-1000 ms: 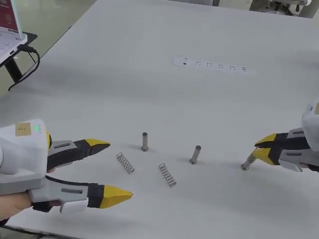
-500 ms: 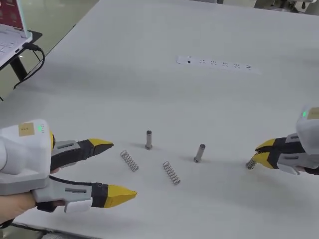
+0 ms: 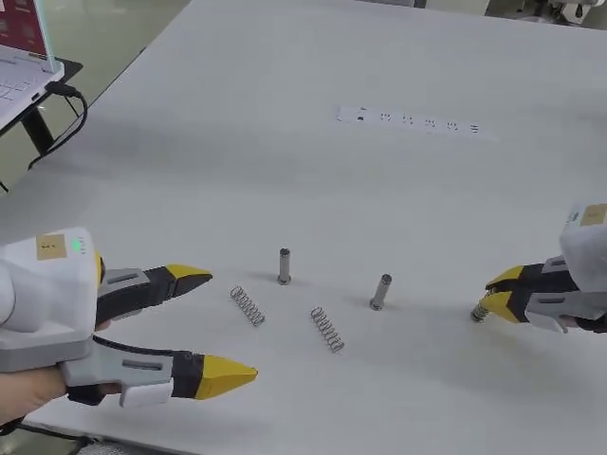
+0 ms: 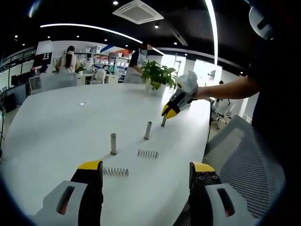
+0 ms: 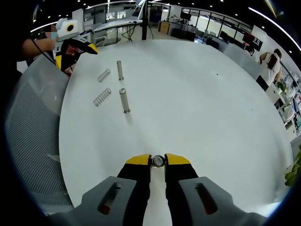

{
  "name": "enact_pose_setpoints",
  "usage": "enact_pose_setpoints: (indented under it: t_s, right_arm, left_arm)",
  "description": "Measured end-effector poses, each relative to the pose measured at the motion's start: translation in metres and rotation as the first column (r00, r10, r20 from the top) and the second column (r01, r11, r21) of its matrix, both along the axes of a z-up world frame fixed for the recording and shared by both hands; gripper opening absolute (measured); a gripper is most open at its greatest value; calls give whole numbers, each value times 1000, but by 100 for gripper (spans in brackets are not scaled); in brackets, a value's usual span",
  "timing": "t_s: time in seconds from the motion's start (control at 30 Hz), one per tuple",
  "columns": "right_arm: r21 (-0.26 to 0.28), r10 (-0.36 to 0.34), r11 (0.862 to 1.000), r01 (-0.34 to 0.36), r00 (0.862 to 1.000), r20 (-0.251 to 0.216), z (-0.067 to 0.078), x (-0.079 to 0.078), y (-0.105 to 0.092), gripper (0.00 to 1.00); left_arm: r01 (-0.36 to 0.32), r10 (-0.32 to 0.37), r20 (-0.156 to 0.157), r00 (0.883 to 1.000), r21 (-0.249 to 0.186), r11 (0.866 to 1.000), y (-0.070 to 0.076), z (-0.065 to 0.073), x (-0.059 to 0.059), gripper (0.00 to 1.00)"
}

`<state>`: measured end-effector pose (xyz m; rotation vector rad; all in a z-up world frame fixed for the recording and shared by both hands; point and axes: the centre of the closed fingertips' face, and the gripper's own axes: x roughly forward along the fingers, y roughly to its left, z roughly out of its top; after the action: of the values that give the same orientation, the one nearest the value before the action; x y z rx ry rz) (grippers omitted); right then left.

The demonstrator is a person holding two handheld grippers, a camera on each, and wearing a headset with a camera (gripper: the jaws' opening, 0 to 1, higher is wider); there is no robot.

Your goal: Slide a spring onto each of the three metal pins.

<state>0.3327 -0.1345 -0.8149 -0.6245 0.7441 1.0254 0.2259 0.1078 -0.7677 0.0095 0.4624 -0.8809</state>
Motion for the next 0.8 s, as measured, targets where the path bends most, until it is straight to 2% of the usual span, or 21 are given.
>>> enact_pose_setpoints:
  t_s: [0.57,0.67,0.8]
  right_arm:
    - [-19,26,999,-25,999,19,1,-1,0,9]
    - [-34,31,999,-30,999,15,-1,-2,-1,9]
    - [-26,35,999,-35,999,10,-2,-3,1,10]
  left_arm:
    - [-8,8,-2,1000,-5,1000,3,0,-1,70]
    - [-6,5,-4,1000,-3,1000,3,0,-1,70]
    - [-8,8,-2,1000,-9,1000,3,2,0,70]
